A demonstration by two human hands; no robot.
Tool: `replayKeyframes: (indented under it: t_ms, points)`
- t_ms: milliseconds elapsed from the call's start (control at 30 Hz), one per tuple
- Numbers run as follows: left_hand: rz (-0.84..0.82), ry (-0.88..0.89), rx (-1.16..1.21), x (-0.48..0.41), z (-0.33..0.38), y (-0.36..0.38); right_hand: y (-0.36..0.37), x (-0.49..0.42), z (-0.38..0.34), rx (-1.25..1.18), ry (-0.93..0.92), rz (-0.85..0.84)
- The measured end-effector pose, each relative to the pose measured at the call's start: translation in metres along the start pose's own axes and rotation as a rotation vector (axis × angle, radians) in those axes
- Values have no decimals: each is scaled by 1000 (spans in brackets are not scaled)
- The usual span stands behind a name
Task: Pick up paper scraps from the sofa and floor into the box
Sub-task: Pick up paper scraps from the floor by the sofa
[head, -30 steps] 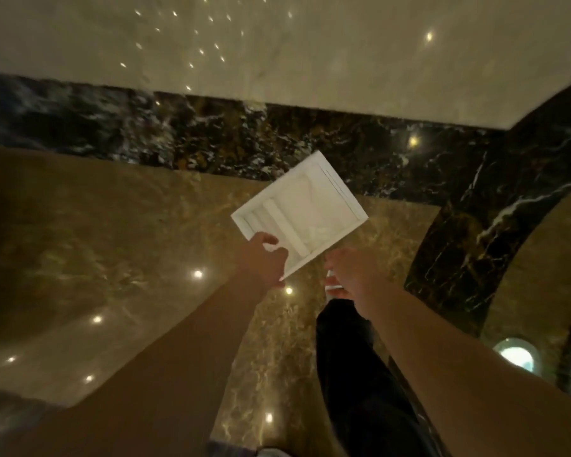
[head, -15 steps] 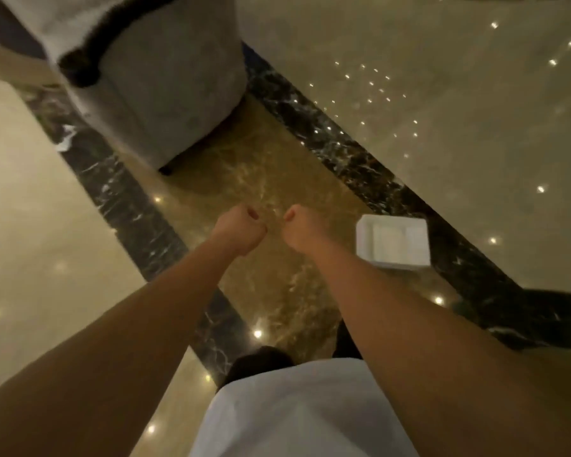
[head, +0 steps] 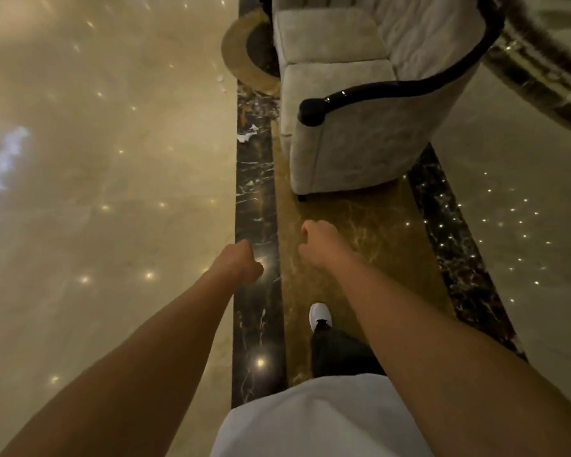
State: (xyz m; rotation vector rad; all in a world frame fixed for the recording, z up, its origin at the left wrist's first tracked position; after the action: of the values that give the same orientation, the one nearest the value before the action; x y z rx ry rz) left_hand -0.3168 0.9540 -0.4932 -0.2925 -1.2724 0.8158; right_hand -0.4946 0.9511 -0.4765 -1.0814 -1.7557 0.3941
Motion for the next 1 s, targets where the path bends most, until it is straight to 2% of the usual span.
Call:
replayKeyframes:
  t_ms: [267, 500, 733, 900, 1000]
  points:
    - [59, -48, 52, -96, 75, -96, -109, -117, -5, 220, -11, -109]
    - [9, -99, 60, -173, 107, -155, -197, -222, -10, 204, 30, -144]
    - [-33, -124, 58, -300, 99, -260, -233, -370, -73, 242, -36, -247]
    - [-80, -125, 53, -425, 87, -384, -297, -516, -142, 316, 12, -264]
    - [-106, -129, 56, -479, 85, -444, -330, -577, -172, 275, 48, -284]
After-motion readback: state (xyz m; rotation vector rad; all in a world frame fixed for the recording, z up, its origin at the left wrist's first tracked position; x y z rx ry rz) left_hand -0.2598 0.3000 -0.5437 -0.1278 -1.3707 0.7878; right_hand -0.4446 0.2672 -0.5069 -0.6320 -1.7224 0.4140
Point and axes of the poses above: each hand's wrist, its own x-axis away from the middle knuckle, its own y-axis out of the palm, z = x × y, the point moved 3 cm from there along -x, towards the middle knuckle, and after that the axes turned 12 degrees about -z, right-handed, at the moved point
